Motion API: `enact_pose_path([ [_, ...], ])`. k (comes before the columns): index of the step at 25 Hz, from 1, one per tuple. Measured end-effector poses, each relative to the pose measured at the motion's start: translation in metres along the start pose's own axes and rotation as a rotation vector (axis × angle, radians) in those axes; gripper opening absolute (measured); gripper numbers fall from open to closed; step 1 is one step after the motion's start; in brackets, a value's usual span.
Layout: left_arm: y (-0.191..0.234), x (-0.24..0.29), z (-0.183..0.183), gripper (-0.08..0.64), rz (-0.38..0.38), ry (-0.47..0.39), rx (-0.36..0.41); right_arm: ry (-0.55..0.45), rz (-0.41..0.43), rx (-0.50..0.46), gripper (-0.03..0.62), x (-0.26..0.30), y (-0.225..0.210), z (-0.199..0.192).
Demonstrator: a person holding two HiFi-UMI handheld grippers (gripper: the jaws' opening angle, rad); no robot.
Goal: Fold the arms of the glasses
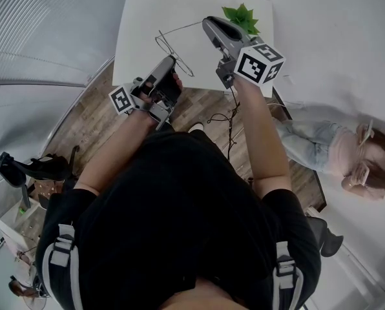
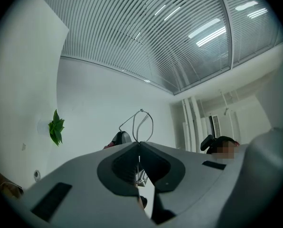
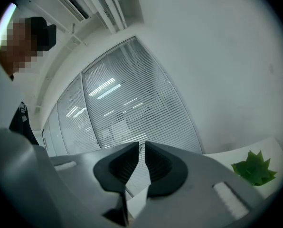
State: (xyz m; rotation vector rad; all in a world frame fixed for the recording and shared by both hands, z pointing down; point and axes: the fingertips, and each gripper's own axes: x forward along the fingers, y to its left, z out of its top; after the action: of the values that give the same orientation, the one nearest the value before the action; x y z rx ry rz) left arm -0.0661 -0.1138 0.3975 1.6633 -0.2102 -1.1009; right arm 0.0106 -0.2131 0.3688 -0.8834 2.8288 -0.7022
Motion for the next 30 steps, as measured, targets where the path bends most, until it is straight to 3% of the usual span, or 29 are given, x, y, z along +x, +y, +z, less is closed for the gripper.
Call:
enact_pose_path([
  [30, 0.013, 0.004, 0.024, 0.012, 0.037, -0.048, 0.024, 0.019, 0.052, -0.031, 0.036, -0.017, 0.019, -0.018],
])
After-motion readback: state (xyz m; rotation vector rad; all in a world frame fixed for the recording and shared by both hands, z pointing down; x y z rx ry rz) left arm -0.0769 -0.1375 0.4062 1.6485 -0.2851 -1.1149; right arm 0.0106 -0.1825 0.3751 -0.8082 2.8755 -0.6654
